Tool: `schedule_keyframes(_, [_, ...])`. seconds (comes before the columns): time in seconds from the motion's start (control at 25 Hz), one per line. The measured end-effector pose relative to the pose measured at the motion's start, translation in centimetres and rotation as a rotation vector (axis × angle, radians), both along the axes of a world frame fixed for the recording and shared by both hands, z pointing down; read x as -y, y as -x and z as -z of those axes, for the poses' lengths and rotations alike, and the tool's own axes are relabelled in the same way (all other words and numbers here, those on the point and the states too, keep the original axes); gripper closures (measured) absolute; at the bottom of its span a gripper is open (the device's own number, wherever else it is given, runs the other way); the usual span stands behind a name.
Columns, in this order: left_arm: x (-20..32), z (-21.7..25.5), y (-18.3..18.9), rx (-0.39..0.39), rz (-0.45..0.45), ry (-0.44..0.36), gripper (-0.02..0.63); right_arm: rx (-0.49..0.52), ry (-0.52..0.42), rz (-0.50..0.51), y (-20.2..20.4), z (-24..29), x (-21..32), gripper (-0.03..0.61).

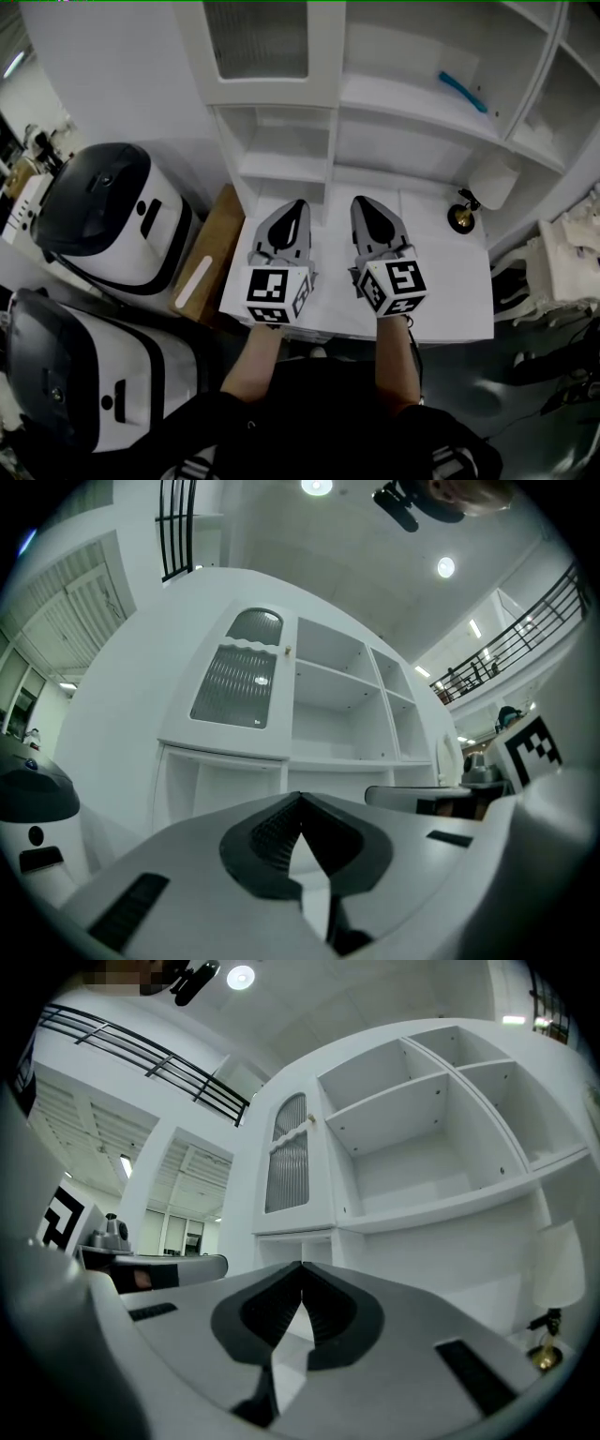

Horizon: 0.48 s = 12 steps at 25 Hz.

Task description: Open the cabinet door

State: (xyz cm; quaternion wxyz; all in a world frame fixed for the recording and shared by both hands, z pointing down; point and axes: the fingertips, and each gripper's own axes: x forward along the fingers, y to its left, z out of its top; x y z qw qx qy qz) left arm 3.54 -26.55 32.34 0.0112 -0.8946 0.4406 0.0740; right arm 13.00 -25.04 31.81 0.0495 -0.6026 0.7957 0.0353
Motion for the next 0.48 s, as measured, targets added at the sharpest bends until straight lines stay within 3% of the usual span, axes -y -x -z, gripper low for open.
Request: schedule_keyframes(0.48, [2.2, 1.8, -0.8, -0.001, 0.073, -0.045, 0.603, 0.007, -0.096, 0.079, -0.6, 3.1, 3.6, 0.558])
